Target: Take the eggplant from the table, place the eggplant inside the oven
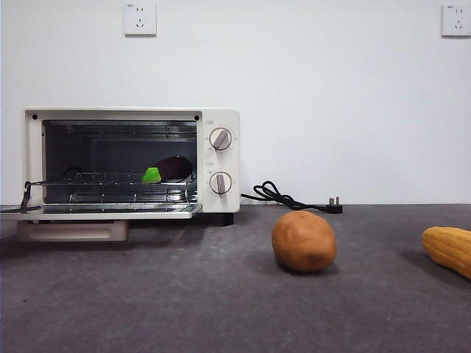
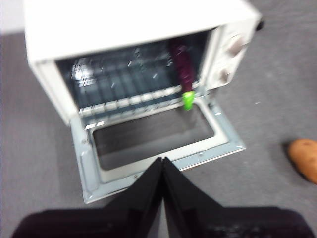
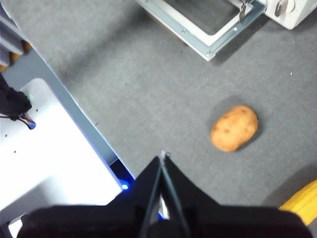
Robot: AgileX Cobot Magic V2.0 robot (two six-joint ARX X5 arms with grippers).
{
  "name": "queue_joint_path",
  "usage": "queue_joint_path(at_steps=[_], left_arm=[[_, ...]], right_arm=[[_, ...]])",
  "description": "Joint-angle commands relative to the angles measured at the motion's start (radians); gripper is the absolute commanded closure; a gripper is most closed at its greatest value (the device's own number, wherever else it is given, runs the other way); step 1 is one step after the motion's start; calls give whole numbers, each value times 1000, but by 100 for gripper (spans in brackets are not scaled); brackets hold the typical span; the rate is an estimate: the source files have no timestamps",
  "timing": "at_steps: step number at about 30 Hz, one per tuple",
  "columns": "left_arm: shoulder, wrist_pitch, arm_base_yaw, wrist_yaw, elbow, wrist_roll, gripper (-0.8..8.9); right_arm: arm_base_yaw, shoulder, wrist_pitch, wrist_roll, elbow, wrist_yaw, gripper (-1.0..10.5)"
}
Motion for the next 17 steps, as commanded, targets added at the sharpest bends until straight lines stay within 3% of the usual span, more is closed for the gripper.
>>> queue_joint_path(at_steps=[1, 10, 17], left_arm=[[26, 52, 77, 68, -36, -2, 820], [184, 156, 260, 222, -75, -41, 820], [391, 175, 318, 227, -75, -26, 820]], right_arm=[[2, 0, -6, -18, 1, -3, 958], [2, -24, -22, -33, 0, -3, 958], [2, -58, -23, -33, 0, -1, 958]])
